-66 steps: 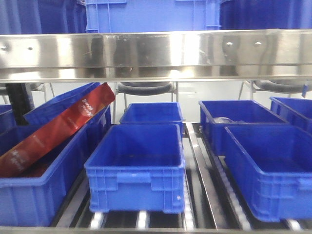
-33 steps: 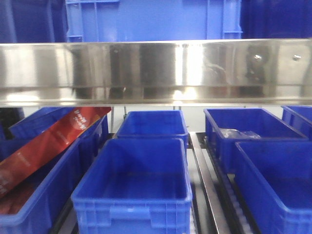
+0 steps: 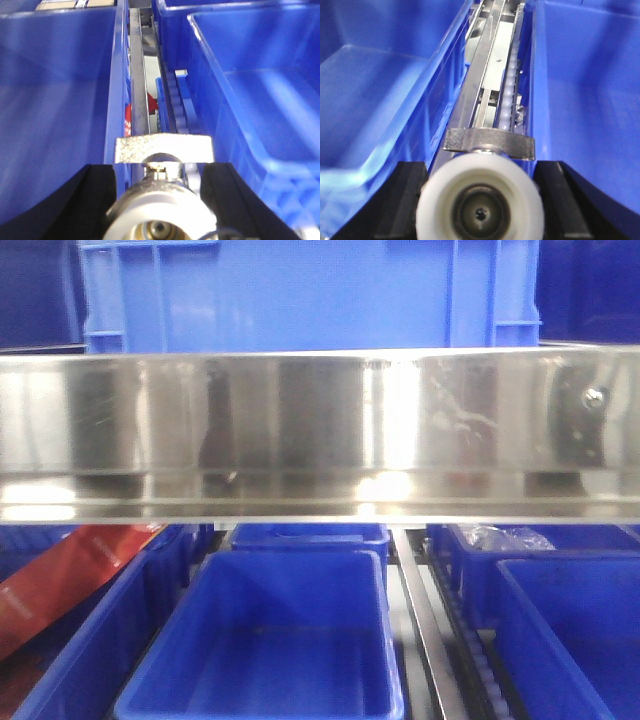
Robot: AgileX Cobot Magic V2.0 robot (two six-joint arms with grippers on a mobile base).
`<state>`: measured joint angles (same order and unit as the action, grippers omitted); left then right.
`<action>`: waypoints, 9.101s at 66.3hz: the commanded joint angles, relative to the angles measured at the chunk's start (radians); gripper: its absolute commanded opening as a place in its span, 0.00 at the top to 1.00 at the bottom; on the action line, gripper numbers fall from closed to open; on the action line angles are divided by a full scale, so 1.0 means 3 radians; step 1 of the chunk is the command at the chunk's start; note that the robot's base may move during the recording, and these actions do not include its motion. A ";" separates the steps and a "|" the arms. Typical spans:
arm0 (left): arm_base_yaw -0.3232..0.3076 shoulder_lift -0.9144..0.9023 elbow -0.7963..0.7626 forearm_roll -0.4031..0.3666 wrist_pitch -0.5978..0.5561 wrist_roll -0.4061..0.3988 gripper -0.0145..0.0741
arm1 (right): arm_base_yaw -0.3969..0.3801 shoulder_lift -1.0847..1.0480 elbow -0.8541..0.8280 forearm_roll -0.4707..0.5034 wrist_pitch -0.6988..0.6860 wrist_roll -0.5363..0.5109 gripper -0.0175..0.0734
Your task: Place valve from conveyor to right shelf box
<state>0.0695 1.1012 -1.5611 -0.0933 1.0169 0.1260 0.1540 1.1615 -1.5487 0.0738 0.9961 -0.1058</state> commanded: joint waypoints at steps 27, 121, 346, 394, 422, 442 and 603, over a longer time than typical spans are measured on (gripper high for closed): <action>-0.0023 -0.0030 -0.0031 -0.0023 -0.0164 -0.0022 0.96 | 0.0002 -0.0049 -0.0057 -0.0021 -0.0228 -0.0001 0.98; -0.0023 0.0107 -0.0031 -0.0504 -0.0480 0.0163 0.96 | 0.0002 -0.0008 -0.0176 0.0154 -0.0333 -0.0001 0.98; -0.1035 -0.3100 0.4223 -0.0269 -0.2803 0.0079 0.96 | 0.0987 -0.2642 0.4180 0.0093 -0.2944 0.0025 0.98; -0.1035 -0.3100 0.4230 -0.0269 -0.2827 0.0079 0.96 | 0.0987 -0.2648 0.4203 0.0093 -0.3048 0.0025 0.98; -0.0289 -0.3330 0.4486 0.0110 -0.2828 -0.0201 0.96 | 0.0987 -0.2648 0.4203 0.0093 -0.3048 0.0025 0.98; -0.0042 -0.3671 0.5108 0.0230 -0.3130 -0.0283 0.96 | 0.0987 -0.2648 0.4203 0.0093 -0.3048 0.0025 0.98; -0.0042 -0.3671 0.5204 0.0255 -0.3354 -0.0283 0.96 | -0.0590 -0.3872 0.5162 -0.0053 -0.2901 0.0261 0.98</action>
<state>0.0563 0.0049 0.0014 -0.0186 0.0299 0.0483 -0.0182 0.0038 -0.0019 0.0665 0.1540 -0.0285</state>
